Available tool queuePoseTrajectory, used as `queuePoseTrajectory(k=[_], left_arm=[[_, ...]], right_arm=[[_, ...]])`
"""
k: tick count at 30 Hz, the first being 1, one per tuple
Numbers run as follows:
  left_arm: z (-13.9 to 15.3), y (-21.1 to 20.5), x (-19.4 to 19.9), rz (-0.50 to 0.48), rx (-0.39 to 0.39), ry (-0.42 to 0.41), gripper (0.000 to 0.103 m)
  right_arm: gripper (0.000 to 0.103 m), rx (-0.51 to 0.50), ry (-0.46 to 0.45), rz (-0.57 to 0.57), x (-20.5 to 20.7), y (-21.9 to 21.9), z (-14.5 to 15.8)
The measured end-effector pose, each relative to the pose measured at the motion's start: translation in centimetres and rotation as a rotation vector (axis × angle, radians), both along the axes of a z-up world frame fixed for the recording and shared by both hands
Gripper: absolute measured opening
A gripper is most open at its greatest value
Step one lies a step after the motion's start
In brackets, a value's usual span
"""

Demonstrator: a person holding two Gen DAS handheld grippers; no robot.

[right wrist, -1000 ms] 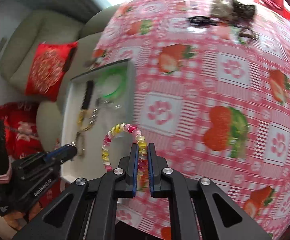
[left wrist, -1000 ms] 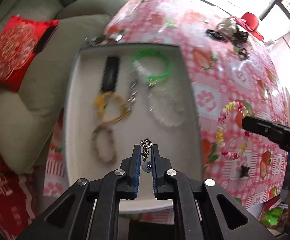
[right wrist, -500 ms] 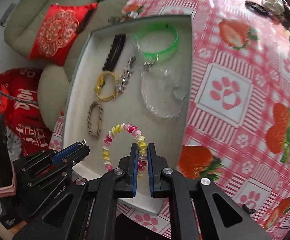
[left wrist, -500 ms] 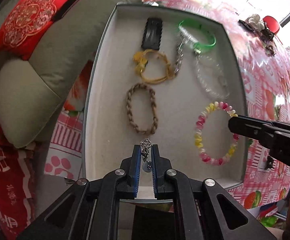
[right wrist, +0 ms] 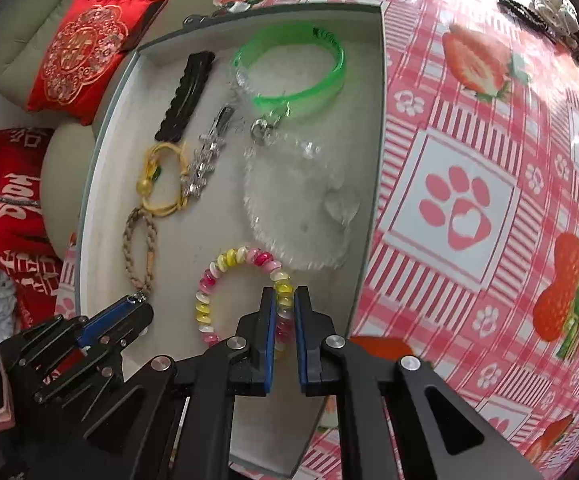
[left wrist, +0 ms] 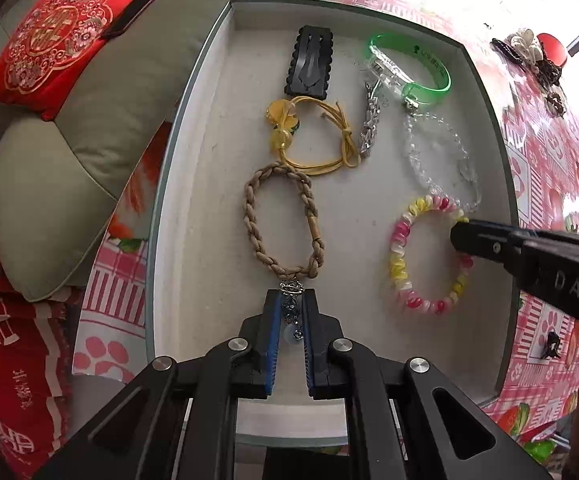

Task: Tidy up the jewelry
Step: 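Carry both items into the white tray and open both tools to release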

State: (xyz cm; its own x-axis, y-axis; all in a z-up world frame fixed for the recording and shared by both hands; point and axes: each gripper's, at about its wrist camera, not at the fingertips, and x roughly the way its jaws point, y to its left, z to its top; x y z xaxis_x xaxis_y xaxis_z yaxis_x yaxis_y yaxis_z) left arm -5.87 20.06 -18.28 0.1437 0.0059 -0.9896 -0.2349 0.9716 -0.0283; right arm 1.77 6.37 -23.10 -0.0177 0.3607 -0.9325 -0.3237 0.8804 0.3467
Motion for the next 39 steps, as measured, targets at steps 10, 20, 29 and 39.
queuePoseTrajectory(k=[10,20,29,39], left_arm=[[0.2,0.2,-0.3,-0.016,0.032,0.014,0.017],[0.4,-0.5,-0.1,-0.031,0.055,0.041,0.017],[0.7,-0.5,-0.4,-0.038,0.076,0.049,0.017],[1.5,-1.3,0.2,-0.046,0.088,0.051,0.017]], right_arm=[[0.010,-0.014,-0.020,0.025,0.4,0.6,0.2],[0.017,0.015,-0.002,0.017,0.1,0.2,0.2],[0.030,0.062,-0.010,-0.009,0.1,-0.7,1.1],[0.032,0.138,-0.032,-0.072,0.5,-2.8,4.1]])
